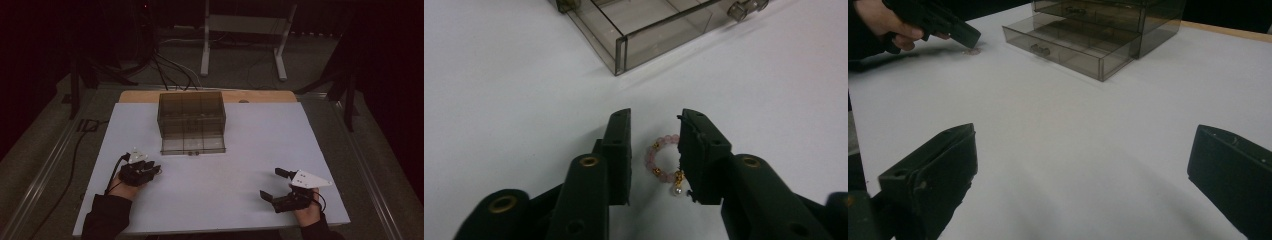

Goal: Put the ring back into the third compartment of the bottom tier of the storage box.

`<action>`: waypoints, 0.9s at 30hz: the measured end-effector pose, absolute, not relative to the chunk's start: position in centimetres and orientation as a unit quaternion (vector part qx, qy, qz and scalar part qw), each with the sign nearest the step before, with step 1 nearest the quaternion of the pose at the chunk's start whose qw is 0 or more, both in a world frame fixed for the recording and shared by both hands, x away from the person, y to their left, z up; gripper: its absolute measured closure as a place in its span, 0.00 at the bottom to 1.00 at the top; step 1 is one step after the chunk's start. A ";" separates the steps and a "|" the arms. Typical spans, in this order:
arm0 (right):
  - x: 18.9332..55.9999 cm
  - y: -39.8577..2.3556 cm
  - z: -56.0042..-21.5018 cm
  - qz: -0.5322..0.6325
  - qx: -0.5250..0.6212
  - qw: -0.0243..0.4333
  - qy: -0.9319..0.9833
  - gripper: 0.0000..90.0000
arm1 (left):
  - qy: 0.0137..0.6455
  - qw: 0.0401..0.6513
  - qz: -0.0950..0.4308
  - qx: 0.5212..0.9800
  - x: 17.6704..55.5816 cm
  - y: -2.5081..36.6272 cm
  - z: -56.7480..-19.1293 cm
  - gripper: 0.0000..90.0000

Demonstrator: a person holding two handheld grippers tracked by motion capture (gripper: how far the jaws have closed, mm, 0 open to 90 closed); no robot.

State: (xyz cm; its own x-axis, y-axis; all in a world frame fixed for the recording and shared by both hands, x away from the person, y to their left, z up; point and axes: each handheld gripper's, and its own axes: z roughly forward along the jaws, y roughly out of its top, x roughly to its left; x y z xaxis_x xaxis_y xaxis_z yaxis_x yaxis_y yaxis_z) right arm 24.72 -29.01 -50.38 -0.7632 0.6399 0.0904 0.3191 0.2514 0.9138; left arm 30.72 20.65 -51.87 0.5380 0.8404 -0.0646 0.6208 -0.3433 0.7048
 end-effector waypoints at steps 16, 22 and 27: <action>24.7 -29.0 -50.4 0.526 0.309 0.153 0.777 0.00 | 0.457 0.324 0.152 0.814 31.2 20.1 -51.9 0.97; 24.7 -29.0 -50.4 0.525 0.310 0.152 0.778 0.00 | 0.461 0.317 0.144 0.817 31.4 20.1 -51.7 0.98; 24.8 -29.0 -50.5 0.526 0.311 0.153 0.777 0.00 | 0.462 0.315 0.155 0.814 31.3 19.8 -51.7 0.99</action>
State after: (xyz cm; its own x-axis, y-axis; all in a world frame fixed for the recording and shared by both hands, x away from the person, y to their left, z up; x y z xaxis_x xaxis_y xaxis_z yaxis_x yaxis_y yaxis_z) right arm 24.78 -29.02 -50.46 -0.7595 0.6443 0.0903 0.3227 0.2526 0.9122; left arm 31.26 19.83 -51.70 0.5247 0.8504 -0.0380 0.6548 -0.3746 0.6565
